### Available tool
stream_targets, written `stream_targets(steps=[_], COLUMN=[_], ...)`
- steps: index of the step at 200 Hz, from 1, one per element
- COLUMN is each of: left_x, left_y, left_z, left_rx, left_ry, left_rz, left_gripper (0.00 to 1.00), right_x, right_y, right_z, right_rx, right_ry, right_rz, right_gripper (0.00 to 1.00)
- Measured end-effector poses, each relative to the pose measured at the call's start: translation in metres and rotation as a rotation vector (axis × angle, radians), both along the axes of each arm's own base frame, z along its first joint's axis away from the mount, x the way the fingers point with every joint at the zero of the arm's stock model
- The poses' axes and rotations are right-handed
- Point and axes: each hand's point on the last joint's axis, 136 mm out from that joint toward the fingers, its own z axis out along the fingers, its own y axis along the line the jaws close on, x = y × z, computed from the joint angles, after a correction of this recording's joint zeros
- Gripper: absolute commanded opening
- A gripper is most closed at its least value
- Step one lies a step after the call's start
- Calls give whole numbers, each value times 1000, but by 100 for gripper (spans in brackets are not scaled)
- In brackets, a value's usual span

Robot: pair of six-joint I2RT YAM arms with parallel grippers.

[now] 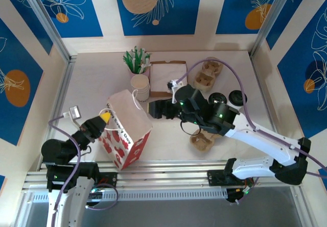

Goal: Pack the takeout coffee

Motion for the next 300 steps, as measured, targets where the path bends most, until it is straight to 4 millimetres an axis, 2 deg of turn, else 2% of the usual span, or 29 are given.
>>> stream_targets(steps=[22,42,57,85,94,122,142,169,190,229,270,300], left_x=[-1,-4,-5,-8,-8,-8,-10,-14,-15,-16,-15,-9], left_y=[0,0,0,1,1,1,1,1,1,1,4,6], left_z=[-2,1,3,3,3,0,-2,-1,-4,-10,-13,-20], left_rx=[9,20,24,38,40,42,53,66,75,102,117,118], left_ry=[14,10,6,8,12,26,26,18,21,37,48,68], left_rz=[3,5,5,8,9,9,10,13,14,20,42,59], left_gripper=[0,0,0,0,0,0,0,0,0,0,0,0], right_x=[-10,-14,-10,0,2,7,11,19,30,43,46,42], right_y=[27,50,62,69,71,81,82,76,62,19,-29,-49], right_z=[13,10,-2,-34,-39,-37,-30,-31,-35,-38,-28,-31], right_rx=[-69,-156,-229,-353,-373,-395,-397,-407,-415,-399,-301,-245], right_ry=[-58,-89,-101,-92,-91,-110,-127,-129,-110,-78,-48,-26], right_rz=[70,116,131,147,151,168,161,144,115,47,-14,-30], right_gripper=[91,90,87,80,77,58,40,15,0,0,0,0])
